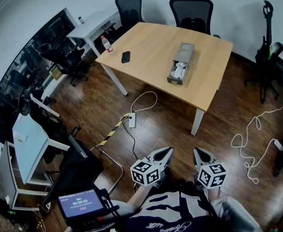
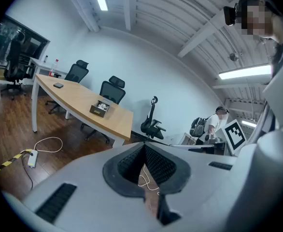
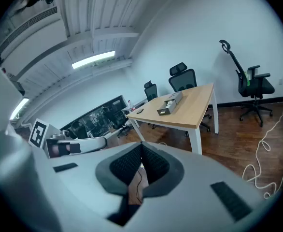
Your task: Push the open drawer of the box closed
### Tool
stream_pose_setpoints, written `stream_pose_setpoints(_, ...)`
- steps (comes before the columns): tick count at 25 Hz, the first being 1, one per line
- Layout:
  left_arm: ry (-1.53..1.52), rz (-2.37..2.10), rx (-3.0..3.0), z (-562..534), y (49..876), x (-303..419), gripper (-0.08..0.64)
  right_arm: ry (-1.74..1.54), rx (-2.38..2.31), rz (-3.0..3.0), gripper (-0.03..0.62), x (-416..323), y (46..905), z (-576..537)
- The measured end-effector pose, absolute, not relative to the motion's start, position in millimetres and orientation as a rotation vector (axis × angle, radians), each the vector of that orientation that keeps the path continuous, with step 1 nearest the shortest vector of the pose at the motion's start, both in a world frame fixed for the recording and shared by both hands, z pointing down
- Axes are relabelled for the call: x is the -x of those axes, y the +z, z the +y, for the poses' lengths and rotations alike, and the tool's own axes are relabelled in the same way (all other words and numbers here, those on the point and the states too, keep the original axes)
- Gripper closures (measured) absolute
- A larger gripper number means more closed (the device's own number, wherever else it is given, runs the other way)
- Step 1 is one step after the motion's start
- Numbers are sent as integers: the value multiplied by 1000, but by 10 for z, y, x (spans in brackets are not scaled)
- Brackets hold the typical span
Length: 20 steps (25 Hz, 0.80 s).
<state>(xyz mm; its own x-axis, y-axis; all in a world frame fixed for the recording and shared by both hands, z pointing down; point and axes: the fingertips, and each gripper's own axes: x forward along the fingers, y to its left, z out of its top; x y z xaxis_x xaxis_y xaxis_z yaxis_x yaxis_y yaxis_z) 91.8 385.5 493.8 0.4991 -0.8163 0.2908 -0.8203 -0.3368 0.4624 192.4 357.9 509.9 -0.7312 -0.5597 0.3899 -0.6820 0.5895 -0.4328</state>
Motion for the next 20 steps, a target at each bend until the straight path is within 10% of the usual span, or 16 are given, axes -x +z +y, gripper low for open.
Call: stream_pose_setpoints(20,-46,-1283,-2240,2453,4810,420,558,956,-1163,-2642,595,-746,4907,2214)
